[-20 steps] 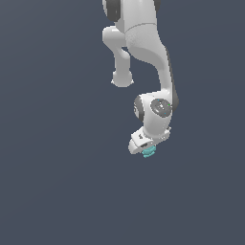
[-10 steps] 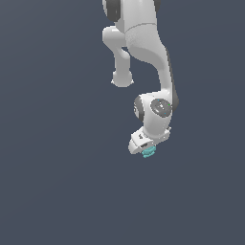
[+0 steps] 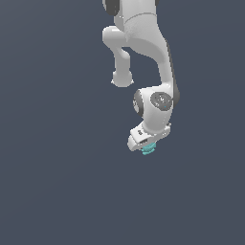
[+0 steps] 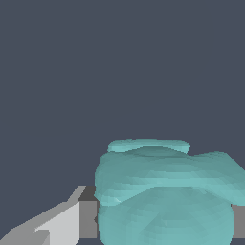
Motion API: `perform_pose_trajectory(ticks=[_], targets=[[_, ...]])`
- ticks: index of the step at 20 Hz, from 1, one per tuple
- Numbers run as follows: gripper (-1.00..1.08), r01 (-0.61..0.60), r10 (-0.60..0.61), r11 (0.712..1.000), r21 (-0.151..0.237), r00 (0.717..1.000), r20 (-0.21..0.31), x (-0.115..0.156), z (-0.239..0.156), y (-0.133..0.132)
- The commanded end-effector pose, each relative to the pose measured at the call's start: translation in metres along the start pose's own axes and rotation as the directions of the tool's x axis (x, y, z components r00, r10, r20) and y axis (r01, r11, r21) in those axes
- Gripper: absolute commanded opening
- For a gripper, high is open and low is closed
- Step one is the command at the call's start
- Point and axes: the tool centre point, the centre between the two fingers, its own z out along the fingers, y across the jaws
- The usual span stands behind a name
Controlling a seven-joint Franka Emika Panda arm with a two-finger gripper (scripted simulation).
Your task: Pick up the object and move it to a goal position.
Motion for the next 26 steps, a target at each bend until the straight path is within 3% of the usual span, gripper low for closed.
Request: perform_pose_trajectory(ticks=[1, 19, 26], targets=[[-1.00, 0.000, 0.000, 1.000, 0.000, 1.000, -0.001, -0.003, -0.015, 0.002], [-1.00, 0.001, -0.001, 1.000, 0.001, 1.000, -0.001, -0.037, -0.198, 0.019], [-1.00, 0.001, -0.001, 1.000, 0.001, 1.000, -0.001, -0.044, -0.249, 0.024]])
